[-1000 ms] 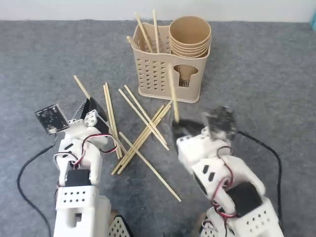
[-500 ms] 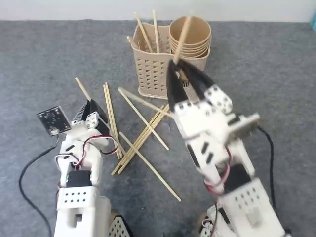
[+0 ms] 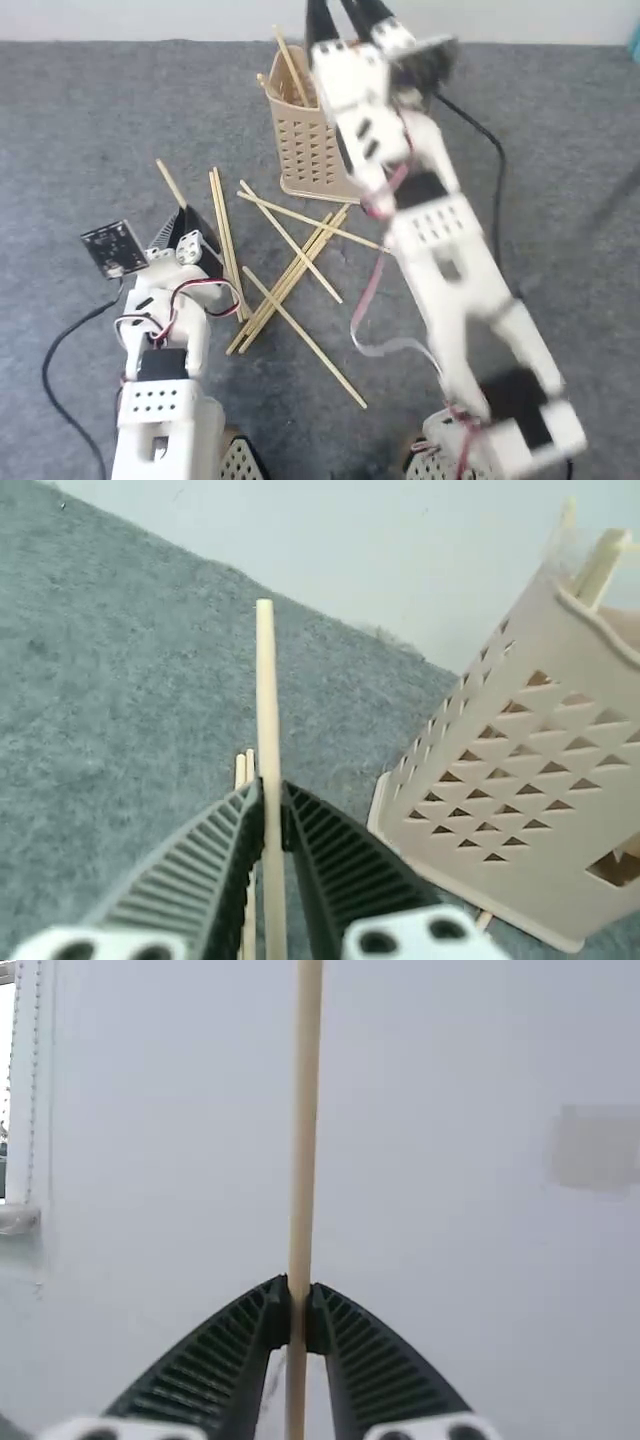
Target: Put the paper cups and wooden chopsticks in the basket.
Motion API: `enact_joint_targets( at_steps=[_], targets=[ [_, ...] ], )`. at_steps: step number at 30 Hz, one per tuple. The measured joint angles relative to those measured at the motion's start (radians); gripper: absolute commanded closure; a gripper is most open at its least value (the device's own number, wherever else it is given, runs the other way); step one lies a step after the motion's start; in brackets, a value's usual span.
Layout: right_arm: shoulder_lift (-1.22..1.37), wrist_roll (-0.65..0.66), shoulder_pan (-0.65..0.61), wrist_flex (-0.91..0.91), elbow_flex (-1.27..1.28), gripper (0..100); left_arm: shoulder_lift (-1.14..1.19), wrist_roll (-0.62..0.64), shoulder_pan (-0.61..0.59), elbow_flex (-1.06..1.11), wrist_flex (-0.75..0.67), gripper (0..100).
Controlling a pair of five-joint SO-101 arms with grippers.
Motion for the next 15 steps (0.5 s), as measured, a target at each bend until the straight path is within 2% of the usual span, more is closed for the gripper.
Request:
enact_joint_targets(
  at_steps=[3, 8, 15],
  targets=[
    [0.161, 0.0, 0.018, 0.0, -0.117, 96.7, 0.0, 0.0, 0.0, 0.0, -0.014, 99],
    [0.244, -0.018, 0.031, 0.0, -0.138, 83.4, 0.0, 0.0, -0.003, 0.0, -0.02, 99],
    [0.196, -0.055, 0.031, 0.064, -0.054, 86.1, 0.0, 0.0, -0.002, 0.0, -0.02, 99]
  ],
)
